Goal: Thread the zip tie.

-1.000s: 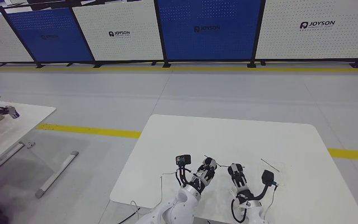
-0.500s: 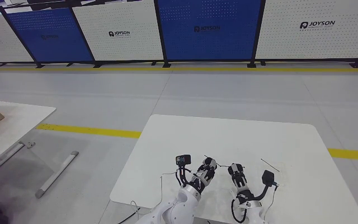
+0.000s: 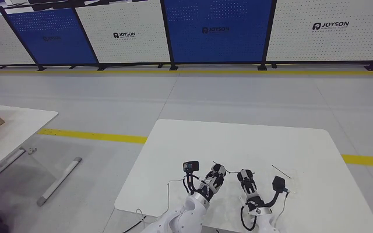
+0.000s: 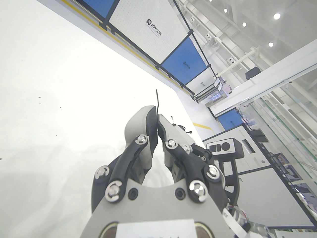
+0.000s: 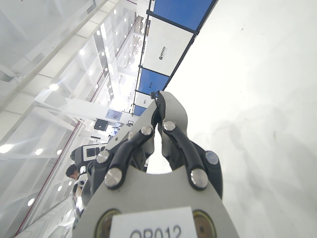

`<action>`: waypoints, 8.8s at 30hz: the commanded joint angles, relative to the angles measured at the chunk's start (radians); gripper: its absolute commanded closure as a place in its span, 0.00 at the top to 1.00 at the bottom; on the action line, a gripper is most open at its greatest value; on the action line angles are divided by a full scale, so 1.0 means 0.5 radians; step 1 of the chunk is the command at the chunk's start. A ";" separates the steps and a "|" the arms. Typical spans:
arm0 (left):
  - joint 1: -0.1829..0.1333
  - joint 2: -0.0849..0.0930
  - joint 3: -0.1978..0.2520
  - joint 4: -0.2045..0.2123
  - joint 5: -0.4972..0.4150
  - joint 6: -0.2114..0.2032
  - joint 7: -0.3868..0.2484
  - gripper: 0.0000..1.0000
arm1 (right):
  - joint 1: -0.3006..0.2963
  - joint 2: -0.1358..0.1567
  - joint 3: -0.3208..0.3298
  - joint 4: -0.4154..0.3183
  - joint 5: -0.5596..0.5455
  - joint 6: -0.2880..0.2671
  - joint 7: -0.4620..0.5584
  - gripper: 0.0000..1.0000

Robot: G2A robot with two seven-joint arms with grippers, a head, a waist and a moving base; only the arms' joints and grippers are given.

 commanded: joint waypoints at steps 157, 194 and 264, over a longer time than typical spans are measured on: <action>0.000 0.000 0.000 0.000 0.000 0.000 0.000 0.00 | -0.040 -0.079 0.041 -0.052 -0.021 0.068 0.072 0.00; 0.099 0.021 -0.160 -0.080 -0.283 -0.264 -0.253 0.00 | -0.065 -0.064 0.115 -0.059 0.112 -0.062 0.264 0.00; 0.057 -0.042 -0.087 -0.035 -0.070 -0.090 -0.205 0.00 | -0.052 -0.091 0.062 -0.074 0.019 0.028 0.129 0.00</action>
